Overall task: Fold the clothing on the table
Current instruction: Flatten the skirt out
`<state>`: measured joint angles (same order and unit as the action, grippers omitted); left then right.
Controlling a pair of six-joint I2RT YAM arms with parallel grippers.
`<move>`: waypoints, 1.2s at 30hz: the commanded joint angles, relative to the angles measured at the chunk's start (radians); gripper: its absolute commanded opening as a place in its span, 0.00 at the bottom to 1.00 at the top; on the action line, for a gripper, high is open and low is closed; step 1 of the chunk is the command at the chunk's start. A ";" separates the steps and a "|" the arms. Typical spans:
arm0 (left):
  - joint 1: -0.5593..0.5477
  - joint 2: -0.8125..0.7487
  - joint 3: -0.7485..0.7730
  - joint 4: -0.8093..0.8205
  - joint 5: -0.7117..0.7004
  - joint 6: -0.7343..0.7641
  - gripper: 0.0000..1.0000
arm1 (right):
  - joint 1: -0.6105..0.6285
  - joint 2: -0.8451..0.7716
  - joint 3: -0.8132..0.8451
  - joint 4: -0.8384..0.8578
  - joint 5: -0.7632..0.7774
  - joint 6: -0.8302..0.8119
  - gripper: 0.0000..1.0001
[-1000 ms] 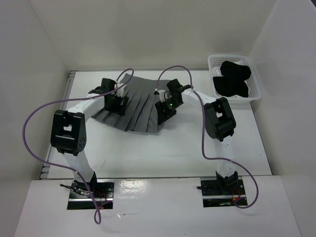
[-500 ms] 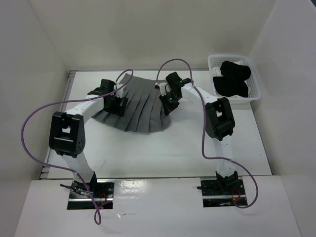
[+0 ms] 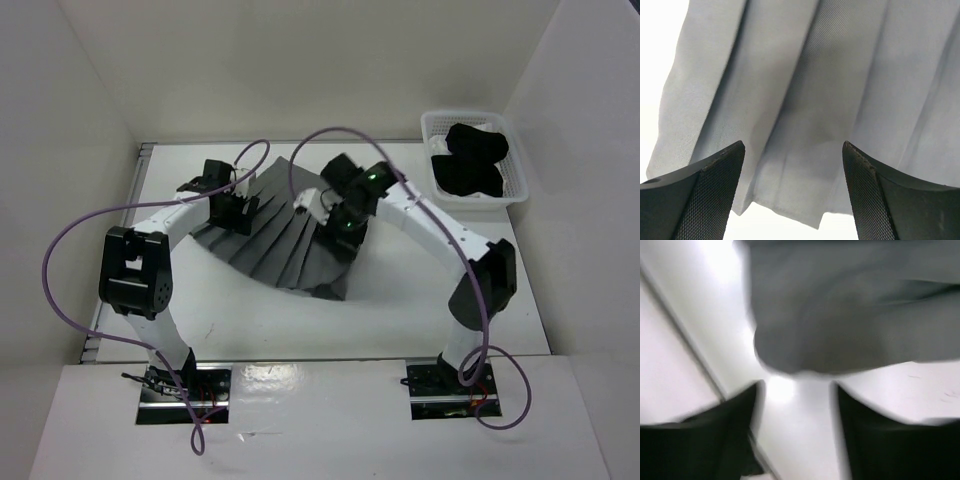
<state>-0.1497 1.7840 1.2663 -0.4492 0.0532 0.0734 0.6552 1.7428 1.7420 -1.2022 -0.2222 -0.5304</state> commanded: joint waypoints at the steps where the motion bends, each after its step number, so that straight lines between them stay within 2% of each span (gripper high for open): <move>1: -0.005 -0.037 0.041 -0.014 -0.004 0.003 0.85 | 0.058 0.061 -0.070 -0.099 0.001 -0.063 0.95; 2: -0.005 -0.037 0.050 -0.014 -0.004 0.003 0.85 | 0.058 0.078 -0.059 -0.099 0.001 -0.054 0.99; 6: -0.005 -0.055 0.041 -0.014 0.005 0.003 0.85 | 0.058 0.151 -0.030 -0.071 0.081 -0.034 0.99; 12: -0.005 -0.089 -0.005 -0.014 -0.024 0.012 0.85 | -0.051 0.218 0.039 0.059 0.110 0.061 0.99; 16: -0.005 -0.100 -0.031 -0.005 -0.042 0.023 0.85 | -0.118 0.317 0.048 0.125 0.110 0.116 0.99; 27: -0.005 -0.088 -0.041 0.024 -0.122 0.023 0.85 | -0.129 0.440 0.019 0.223 0.029 0.277 0.99; 36: -0.005 -0.054 -0.051 0.024 -0.142 0.032 0.85 | -0.140 0.471 -0.036 0.273 0.073 0.306 0.99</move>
<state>-0.1497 1.7218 1.2175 -0.4408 -0.0704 0.0799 0.5186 2.1983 1.7367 -0.9810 -0.1551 -0.2504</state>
